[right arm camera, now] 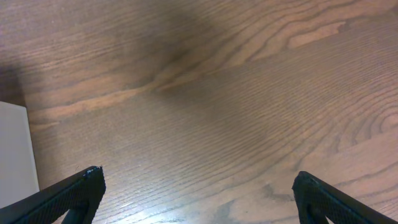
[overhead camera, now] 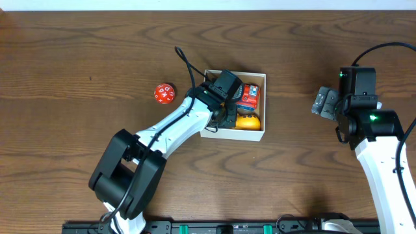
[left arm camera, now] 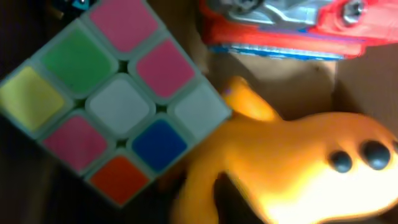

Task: Pack container
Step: 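Press the dinosaur down flat in the box and release it, then withdraw the left gripper left toward the red ball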

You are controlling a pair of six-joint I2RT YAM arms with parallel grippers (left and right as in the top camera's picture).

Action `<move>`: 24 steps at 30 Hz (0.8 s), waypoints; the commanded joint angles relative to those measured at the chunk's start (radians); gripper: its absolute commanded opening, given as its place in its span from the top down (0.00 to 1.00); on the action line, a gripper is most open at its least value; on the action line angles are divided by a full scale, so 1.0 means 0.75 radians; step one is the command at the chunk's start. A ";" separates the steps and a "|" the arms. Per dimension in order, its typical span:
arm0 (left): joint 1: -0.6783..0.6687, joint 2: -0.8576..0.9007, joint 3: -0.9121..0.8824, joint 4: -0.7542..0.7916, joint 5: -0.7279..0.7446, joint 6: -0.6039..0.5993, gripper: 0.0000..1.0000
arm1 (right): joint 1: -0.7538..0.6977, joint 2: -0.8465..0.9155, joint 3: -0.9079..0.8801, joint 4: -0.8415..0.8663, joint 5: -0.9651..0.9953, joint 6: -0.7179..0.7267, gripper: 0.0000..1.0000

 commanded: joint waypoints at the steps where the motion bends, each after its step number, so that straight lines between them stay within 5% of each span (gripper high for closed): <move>1: -0.009 0.032 0.010 0.001 0.024 0.064 0.64 | -0.008 0.002 0.006 -0.001 0.004 0.019 0.01; 8: 0.006 -0.097 0.062 0.001 0.024 0.068 0.45 | -0.008 0.002 0.006 -0.001 0.004 0.019 0.01; 24: 0.015 -0.265 0.065 0.000 -0.001 0.137 0.42 | -0.008 0.001 0.006 -0.001 0.004 0.019 0.01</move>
